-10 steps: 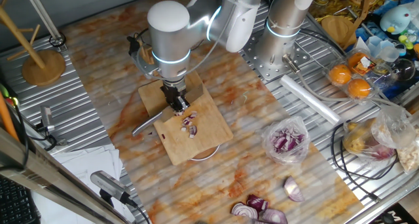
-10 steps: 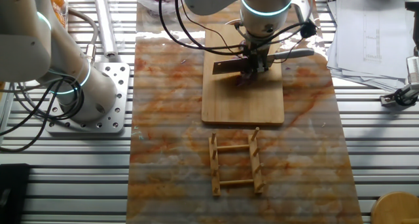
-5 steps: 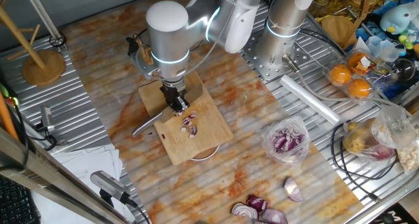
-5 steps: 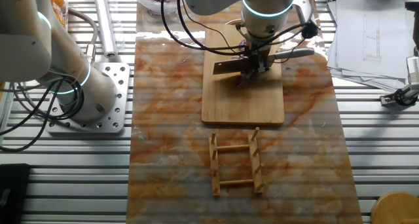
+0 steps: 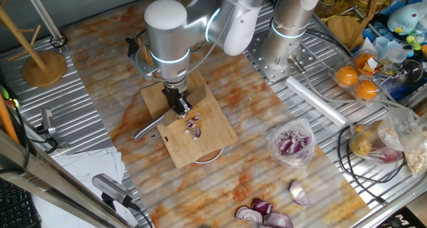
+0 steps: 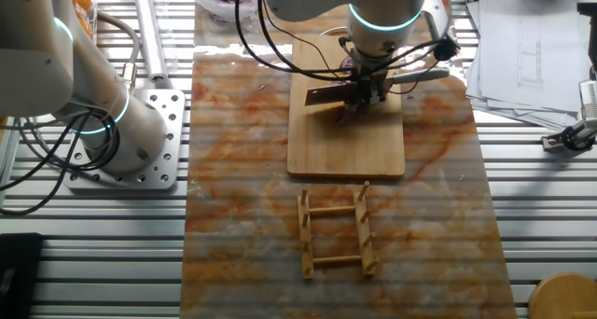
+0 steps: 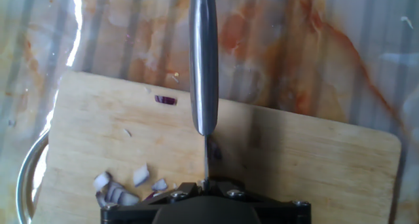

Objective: Chop the onions

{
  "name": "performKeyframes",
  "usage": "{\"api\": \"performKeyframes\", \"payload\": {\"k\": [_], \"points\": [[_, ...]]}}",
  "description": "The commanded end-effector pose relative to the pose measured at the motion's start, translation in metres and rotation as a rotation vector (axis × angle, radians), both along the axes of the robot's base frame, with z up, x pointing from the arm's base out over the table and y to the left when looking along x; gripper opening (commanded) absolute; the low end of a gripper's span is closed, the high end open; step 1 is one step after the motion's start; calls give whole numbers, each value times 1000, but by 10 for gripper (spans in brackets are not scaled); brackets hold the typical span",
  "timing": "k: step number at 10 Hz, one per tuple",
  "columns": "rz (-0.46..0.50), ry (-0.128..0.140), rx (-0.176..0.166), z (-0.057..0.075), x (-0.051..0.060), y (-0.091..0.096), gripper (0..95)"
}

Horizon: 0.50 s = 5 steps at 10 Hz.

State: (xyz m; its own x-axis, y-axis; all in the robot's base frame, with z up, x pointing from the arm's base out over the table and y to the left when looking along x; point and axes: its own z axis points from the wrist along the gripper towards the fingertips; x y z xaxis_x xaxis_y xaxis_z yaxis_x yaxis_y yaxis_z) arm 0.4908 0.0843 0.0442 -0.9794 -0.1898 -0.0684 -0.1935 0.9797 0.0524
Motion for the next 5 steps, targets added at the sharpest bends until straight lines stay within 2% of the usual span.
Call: {"api": "performKeyframes", "payload": {"k": [1,2,3,5], "points": [[6,1,-2,-7,-1,2,0],[13,-6,-17,8,-2,4,0],[15,-8,-23,13,-3,5,0],[21,-16,-25,9,-2,4,0]]}}
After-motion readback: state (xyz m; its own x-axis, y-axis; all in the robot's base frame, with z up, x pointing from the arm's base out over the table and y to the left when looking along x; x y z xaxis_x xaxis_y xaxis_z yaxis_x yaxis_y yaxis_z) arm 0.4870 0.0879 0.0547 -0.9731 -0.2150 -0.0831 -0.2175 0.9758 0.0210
